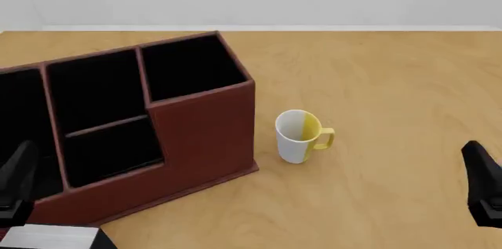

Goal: Pick up the book and place it in the front compartment of the caddy.

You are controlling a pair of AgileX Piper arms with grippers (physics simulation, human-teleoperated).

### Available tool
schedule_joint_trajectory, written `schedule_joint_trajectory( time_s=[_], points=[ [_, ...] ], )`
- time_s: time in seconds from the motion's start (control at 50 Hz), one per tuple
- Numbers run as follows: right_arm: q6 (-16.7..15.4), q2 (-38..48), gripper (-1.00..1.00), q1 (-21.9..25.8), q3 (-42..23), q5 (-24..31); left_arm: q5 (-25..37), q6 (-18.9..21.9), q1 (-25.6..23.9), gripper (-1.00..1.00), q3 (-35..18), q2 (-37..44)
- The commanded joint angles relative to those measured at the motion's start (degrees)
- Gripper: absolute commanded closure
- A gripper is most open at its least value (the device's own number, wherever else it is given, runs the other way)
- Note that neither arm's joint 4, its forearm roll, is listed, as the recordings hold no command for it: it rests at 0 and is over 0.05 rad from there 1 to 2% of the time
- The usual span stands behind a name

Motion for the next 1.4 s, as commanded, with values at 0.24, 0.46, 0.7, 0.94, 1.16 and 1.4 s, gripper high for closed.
schedule_joint_trajectory(
  time_s=[0.24,0.46,0.7,0.94,1.16,1.4],
  points=[
    [-0.36,0.27,-1.00,0.66,-0.55,0.32,-0.06,0.00,0.00,-1.00,-0.15,0.28],
    [-2.46,5.20,-1.00,5.53,-2.29,-2.90,-0.07,0.00,-0.01,-1.00,-0.15,0.27],
    [-0.01,16.96,-1.00,13.80,-15.15,-4.75,-0.07,-0.02,-0.01,-1.00,-0.15,0.27],
    [-1.07,35.68,-1.00,30.30,-28.85,-4.98,-0.06,0.01,0.00,-1.00,-0.15,0.28],
    [-5.77,47.27,-1.00,43.61,-40.78,2.60,-0.07,0.01,0.01,-1.00,-0.15,0.26],
    [-9.09,52.88,-1.00,53.78,-50.11,18.53,-0.07,0.00,0.00,-1.00,-0.15,0.27]
  ],
)
